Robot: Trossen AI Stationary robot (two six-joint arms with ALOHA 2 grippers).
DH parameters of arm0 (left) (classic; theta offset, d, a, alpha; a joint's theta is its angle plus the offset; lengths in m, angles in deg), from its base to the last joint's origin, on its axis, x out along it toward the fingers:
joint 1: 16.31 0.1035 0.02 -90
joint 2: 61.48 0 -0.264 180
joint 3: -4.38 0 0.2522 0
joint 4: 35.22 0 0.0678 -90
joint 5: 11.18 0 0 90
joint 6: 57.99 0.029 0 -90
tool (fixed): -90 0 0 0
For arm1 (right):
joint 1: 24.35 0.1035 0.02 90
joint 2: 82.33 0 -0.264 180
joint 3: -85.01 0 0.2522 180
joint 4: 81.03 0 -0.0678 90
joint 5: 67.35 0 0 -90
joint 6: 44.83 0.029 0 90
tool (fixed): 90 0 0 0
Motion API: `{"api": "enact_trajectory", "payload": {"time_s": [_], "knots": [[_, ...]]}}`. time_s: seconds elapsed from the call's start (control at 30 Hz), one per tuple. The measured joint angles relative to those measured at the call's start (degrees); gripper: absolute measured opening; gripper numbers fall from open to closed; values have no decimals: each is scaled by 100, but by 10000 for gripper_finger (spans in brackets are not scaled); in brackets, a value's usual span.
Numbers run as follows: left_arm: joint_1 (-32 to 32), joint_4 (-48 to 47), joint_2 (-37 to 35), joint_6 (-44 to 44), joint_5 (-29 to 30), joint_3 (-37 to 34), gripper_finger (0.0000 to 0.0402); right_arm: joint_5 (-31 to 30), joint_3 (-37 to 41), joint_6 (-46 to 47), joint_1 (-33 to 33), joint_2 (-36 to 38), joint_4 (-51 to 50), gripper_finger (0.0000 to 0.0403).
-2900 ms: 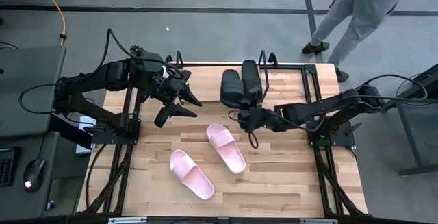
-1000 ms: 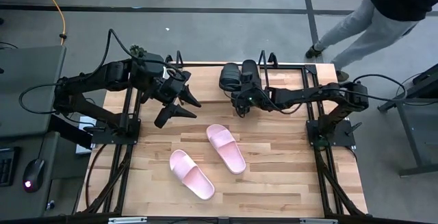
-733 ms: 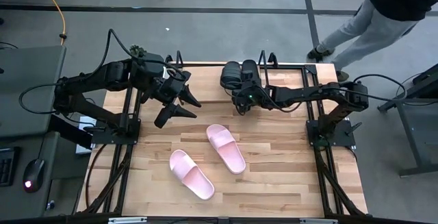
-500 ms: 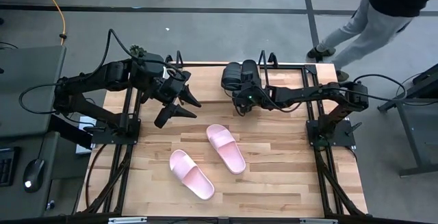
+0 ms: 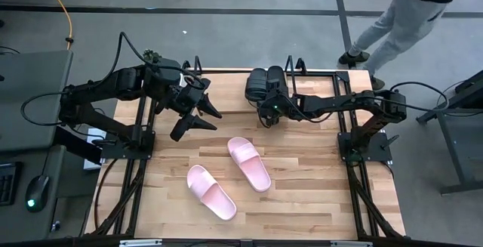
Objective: Pick and place slides into the shelf
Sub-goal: Put the black slides on the shelf
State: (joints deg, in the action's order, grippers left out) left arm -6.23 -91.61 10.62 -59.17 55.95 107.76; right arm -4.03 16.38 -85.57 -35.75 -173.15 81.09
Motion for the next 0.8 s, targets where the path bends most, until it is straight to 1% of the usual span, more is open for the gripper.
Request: {"api": "enact_trajectory", "payload": {"time_s": [0.8], "knots": [[0, -49, 0, 6, 2, 0, 175, 190, -2, 174, 0, 4, -151, 16]]}}
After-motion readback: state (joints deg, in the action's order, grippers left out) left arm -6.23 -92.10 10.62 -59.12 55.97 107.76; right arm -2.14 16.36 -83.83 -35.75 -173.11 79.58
